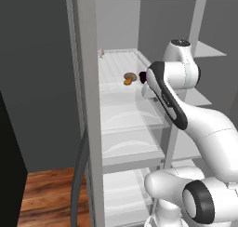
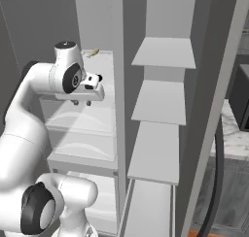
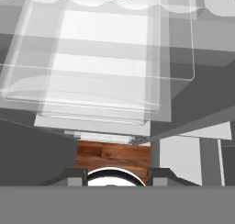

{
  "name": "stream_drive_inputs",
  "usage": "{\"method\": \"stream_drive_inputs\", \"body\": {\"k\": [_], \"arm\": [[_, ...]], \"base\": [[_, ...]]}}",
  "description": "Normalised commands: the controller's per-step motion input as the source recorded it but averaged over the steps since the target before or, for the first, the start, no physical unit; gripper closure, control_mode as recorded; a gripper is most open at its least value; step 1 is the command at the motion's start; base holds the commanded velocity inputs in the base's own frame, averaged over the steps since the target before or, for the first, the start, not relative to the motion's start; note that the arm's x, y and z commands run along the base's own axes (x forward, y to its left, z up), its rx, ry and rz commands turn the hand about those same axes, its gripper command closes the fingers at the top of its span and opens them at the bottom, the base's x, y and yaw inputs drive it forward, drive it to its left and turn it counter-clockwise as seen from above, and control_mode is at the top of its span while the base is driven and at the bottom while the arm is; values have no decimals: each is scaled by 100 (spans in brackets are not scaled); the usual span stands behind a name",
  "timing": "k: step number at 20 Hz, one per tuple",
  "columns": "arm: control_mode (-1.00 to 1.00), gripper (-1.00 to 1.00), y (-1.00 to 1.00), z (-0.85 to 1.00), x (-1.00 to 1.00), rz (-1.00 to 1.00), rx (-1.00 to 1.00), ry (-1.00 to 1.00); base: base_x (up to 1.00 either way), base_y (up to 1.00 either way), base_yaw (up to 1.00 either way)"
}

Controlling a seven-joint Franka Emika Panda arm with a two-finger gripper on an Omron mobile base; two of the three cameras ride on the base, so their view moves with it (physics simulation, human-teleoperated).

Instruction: Take the mushroom and eggplant from the fridge shelf and place them in the freezer drawer to begin freezing them.

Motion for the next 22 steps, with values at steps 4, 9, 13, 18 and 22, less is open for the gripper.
{"method": "stream_drive_inputs", "body": {"k": [4, 9, 13, 18, 22], "arm": [[-100, -100, 0, 6, 0, 0, 0, -3], [-100, -100, 0, 44, 0, 0, 0, -13], [-100, -100, 0, 49, 1, 0, 0, -22], [-100, -100, 0, 23, 17, -1, 0, -18], [-100, -100, 0, -1, 25, 0, 2, -8]], "base": [[0, 0, 0], [0, 0, 0], [0, 0, 0], [0, 0, 0], [0, 0, 0]]}}
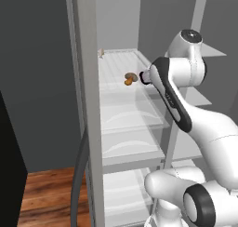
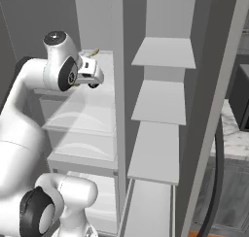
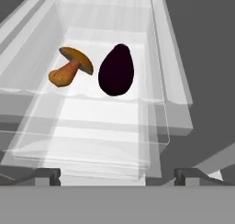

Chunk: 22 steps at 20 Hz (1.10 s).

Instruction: Take the mushroom and eggplant from the fridge shelf and place them in the freezer drawer to begin freezing them.

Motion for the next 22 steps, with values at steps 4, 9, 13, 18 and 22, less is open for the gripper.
{"method": "stream_drive_inputs", "body": {"k": [4, 9, 13, 18, 22], "arm": [[-100, -100, 0, -13, 40, -3, 1, 0], [-100, -100, 0, -18, 61, -7, 2, 5], [-100, -100, 1, -20, 66, -7, 1, 9], [-100, -100, 6, -17, 66, -7, 4, 7], [-100, -100, 5, -14, 55, -3, 6, 3]], "base": [[0, 0, 0], [0, 0, 0], [0, 0, 0], [0, 0, 0], [0, 0, 0]]}}
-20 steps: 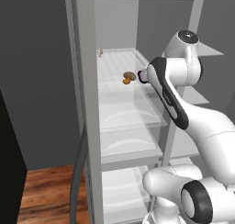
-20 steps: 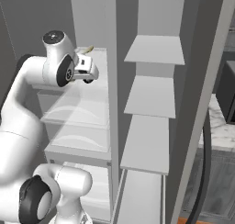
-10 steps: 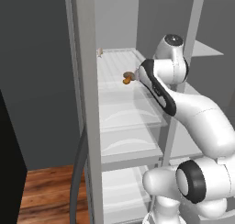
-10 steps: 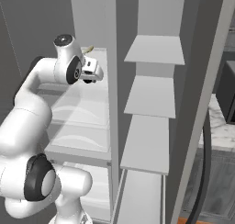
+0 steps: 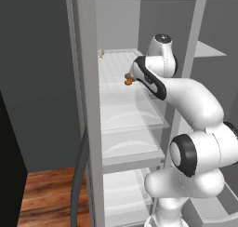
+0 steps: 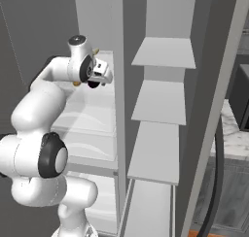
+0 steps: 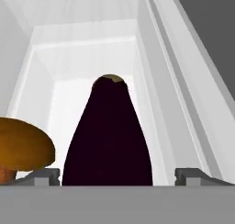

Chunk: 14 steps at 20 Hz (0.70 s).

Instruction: Take the mushroom and eggplant from the fridge shelf and place them in the freezer drawer to begin freezing them.

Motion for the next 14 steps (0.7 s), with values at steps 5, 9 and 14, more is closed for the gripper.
{"method": "stream_drive_inputs", "body": {"k": [5, 9, 14], "arm": [[-100, -100, 1, -30, 45, -1, 6, 1], [-100, -100, 0, -34, 27, 0, 4, 0], [-100, 100, 0, -59, -13, 0, 1, 1]], "base": [[0, 0, 0], [0, 0, 0], [0, 0, 0]]}}
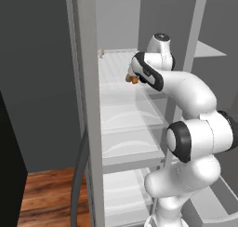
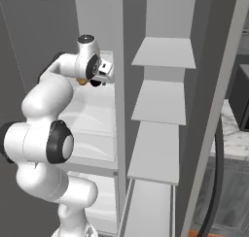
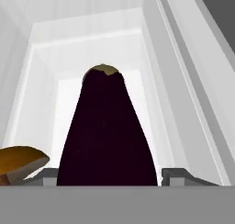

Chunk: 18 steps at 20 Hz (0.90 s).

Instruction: Take the mushroom and eggplant from the fridge shelf and place them in the freezer drawer to begin freezing them.

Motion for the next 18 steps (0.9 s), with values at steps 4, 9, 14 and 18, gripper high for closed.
{"method": "stream_drive_inputs", "body": {"k": [4, 9, 14, 18], "arm": [[-100, 100, 0, -6, 0, 0, 1, 0], [-100, 100, 0, 0, -31, 0, 0, -2], [-100, 100, 0, 28, -85, 0, 0, -13], [-100, 100, 0, 25, -100, 0, 0, -14]], "base": [[0, 0, 0], [0, 0, 0], [0, 0, 0], [0, 0, 0]]}}
